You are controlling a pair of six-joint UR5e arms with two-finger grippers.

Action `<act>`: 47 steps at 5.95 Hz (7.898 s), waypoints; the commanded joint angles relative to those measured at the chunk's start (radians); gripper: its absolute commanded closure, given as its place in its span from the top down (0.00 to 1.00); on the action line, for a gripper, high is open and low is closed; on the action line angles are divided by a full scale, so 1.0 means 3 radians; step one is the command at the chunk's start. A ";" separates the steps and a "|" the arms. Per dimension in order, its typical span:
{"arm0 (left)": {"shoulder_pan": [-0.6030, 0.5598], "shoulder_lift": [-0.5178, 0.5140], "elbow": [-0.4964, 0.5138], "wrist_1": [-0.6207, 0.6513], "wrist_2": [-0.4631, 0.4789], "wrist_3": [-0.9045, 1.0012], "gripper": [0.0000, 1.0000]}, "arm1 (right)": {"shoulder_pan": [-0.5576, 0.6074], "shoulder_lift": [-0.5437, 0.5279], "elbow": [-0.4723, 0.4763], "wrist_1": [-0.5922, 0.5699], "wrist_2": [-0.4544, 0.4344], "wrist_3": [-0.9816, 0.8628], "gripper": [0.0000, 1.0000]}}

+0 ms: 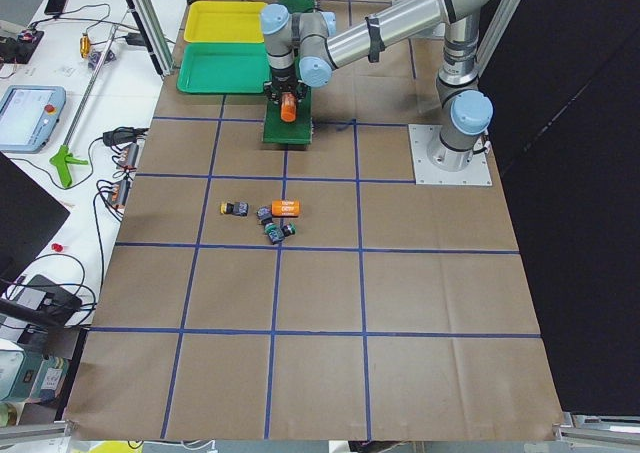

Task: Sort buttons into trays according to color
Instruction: 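Grasp the belt button with right gripper while left places cylinder on belt, then drop button into yellow tray with right gripper while left grasps another cylinder, then grasp first cylinder with right gripper while left places second cylinder, then set cylinder beside belt with right gripper while left grasps yellow-capped button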

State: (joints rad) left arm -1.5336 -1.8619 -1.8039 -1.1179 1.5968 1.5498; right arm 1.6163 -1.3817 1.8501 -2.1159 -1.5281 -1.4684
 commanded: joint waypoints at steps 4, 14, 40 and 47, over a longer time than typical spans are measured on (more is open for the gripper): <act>0.0789 0.0025 0.0168 0.0009 0.0005 -0.0380 0.98 | -0.0013 0.0280 0.0157 -0.0289 -0.0040 -0.0422 1.00; 0.1957 -0.0599 0.0020 0.0510 0.0000 -0.2165 0.52 | -0.0673 0.0501 -0.1227 0.0357 -0.0215 -0.0868 0.07; 0.1354 -0.1345 0.1350 0.0311 0.0220 -0.3360 0.94 | 0.0043 -0.0467 -0.0512 0.1147 -0.0086 -0.0014 1.00; 0.1349 -0.1321 0.1349 0.0275 0.0220 -0.3336 0.00 | 0.0043 -0.0467 -0.0481 0.1158 -0.0045 0.0206 1.00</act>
State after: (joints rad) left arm -1.1248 -2.2808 -1.4005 -1.0279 1.6659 0.5440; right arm 1.6291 -1.5213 1.7054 -1.7702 -1.5434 -1.4211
